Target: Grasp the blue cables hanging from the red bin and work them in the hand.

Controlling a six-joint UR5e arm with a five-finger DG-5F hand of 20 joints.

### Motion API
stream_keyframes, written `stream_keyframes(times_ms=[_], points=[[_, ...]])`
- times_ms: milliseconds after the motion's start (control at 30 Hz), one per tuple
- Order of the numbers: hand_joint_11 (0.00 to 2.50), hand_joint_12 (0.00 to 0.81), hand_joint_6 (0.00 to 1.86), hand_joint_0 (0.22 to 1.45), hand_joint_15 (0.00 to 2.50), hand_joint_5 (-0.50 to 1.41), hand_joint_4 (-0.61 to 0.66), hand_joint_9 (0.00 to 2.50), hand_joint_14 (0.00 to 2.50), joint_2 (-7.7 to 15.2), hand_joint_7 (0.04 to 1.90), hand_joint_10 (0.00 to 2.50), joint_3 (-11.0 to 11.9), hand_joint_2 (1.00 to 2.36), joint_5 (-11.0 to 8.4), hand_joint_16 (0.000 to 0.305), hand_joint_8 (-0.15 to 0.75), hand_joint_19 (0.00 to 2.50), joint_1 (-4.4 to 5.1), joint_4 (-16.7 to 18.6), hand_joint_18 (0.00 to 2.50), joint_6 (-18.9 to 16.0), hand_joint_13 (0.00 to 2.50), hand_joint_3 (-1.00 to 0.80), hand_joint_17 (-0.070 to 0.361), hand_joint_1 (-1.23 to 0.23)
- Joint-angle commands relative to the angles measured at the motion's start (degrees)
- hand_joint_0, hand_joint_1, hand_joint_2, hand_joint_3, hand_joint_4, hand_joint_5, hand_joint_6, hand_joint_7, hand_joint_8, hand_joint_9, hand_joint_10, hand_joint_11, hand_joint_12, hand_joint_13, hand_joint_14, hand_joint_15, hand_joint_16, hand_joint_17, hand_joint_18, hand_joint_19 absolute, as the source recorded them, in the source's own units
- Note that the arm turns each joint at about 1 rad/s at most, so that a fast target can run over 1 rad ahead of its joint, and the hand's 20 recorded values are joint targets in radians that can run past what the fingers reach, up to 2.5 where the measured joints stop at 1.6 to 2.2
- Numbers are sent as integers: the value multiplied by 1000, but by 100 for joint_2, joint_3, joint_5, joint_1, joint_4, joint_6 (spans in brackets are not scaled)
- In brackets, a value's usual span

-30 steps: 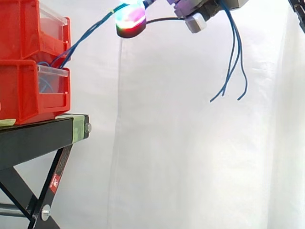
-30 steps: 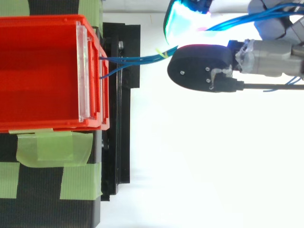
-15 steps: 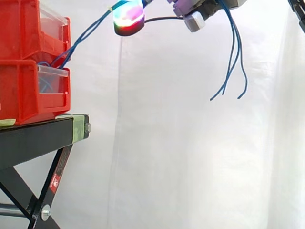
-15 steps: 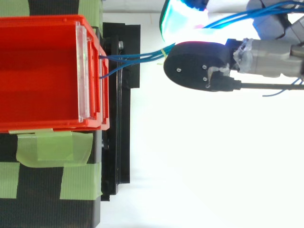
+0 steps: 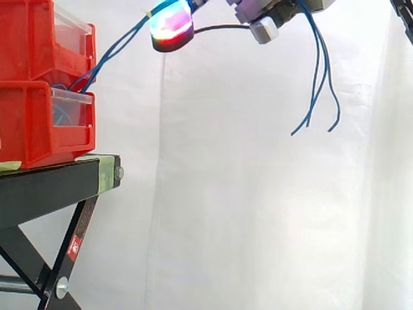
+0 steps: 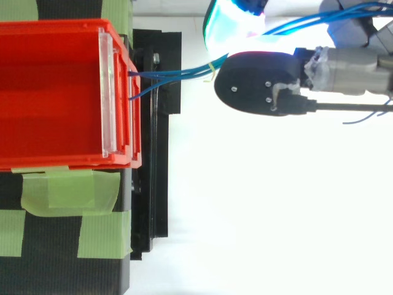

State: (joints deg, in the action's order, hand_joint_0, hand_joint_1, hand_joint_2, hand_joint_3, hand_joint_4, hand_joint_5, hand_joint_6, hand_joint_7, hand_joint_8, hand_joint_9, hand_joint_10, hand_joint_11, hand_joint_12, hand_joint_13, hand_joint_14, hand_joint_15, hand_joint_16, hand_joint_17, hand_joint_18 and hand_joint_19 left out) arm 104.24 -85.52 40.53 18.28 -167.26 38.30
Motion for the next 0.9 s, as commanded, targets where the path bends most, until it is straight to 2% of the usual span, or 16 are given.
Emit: stream_keyframes(times_ms=[0, 67, 100, 200, 267, 333, 433, 467, 500, 600, 667, 733, 767, 800, 833, 867], points=[[2500, 533, 18, 974, 1398, 384, 482, 1805, 2500, 0, 1160, 2500, 0, 1025, -1, 203, 455, 759, 0, 0, 2500, -6, 1889, -459, 153, -577], [2500, 533, 18, 1023, 1398, 371, 478, 1805, 2500, 0, 1145, 2500, 0, 1028, -1, 203, 455, 759, 0, 9, 2500, 2, 1889, -314, 153, -593], [2500, 533, 18, 1068, 1398, 365, 477, 1805, 2500, 0, 1140, 2500, 0, 1029, -1, 203, 455, 759, 0, 9, 2500, 2, 1889, -161, 153, -600], [2500, 533, 18, 1074, 1398, 365, 478, 1805, 2500, 0, 1134, 2500, 0, 1028, -1, 203, 455, 759, 0, 9, 2500, 2, 1889, -39, 153, -600], [2500, 533, 18, 1004, 1398, 364, 480, 1805, 2500, 0, 1135, 2500, -9, 1027, -1, 203, 455, 759, 0, 9, 2500, 2, 1889, -127, 153, -605], [2500, 533, 18, 933, 1398, 368, 487, 1805, 2500, 0, 1141, 2500, 0, 1026, -1, 203, 455, 759, 0, 9, 2500, 2, 1889, -401, 153, -579], [2500, 533, 18, 961, 1398, 382, 481, 1805, 2500, 0, 1153, 2500, 0, 1028, -1, 203, 455, 759, 0, 9, 2500, 2, 1889, -396, 153, -581], [2500, 533, 18, 1006, 1398, 382, 482, 1805, 2500, 0, 1159, 2500, 0, 1029, -1, 203, 455, 759, 0, 9, 2500, 2, 1889, -298, 153, -595], [2500, 533, 17, 1051, 1398, 377, 463, 1805, 2500, 0, 1160, 2500, 0, 1031, -1, 203, 455, 759, 0, 9, 2500, 2, 1889, -107, 153, -603], [2500, 533, 18, 1104, 1398, 374, 438, 1805, 2500, 0, 1155, 2500, 0, 1018, -1, 203, 455, 759, 9, 9, 2500, 2, 1889, 265, 153, -605], [2500, 533, 18, 1096, 1398, 374, 442, 1805, 2500, 0, 1146, 2500, 0, 1013, -1, 203, 455, 759, 18, 9, 2500, 11, 1889, 319, 153, -612], [2500, 533, 18, 1047, 1398, 372, 475, 1805, 2500, 0, 1128, 2500, 0, 1011, -1, 203, 455, 759, 18, 9, 2500, 11, 1889, 252, 153, -615], [2500, 533, 18, 967, 1398, 362, 505, 1805, 2500, 0, 1109, 2500, 0, 1021, -1, 203, 455, 759, 26, 9, 2500, 11, 1889, -10, 153, -614], [2500, 533, 19, 892, 1398, 349, 501, 1805, 2500, 0, 1086, 2500, 0, 1026, -1, 203, 455, 759, 26, 9, 2500, 11, 1889, -361, 153, -572], [2500, 533, 20, 899, 1398, 350, 502, 1805, 2500, 0, 1069, 2500, 0, 1024, -1, 203, 455, 759, 26, 9, 2500, 11, 1889, -425, 153, -565], [2500, 533, 18, 990, 1398, 353, 513, 1805, 2500, 0, 1061, 2500, 0, 1028, -1, 203, 455, 759, 18, 9, 2500, 11, 1889, -252, 153, -583]])
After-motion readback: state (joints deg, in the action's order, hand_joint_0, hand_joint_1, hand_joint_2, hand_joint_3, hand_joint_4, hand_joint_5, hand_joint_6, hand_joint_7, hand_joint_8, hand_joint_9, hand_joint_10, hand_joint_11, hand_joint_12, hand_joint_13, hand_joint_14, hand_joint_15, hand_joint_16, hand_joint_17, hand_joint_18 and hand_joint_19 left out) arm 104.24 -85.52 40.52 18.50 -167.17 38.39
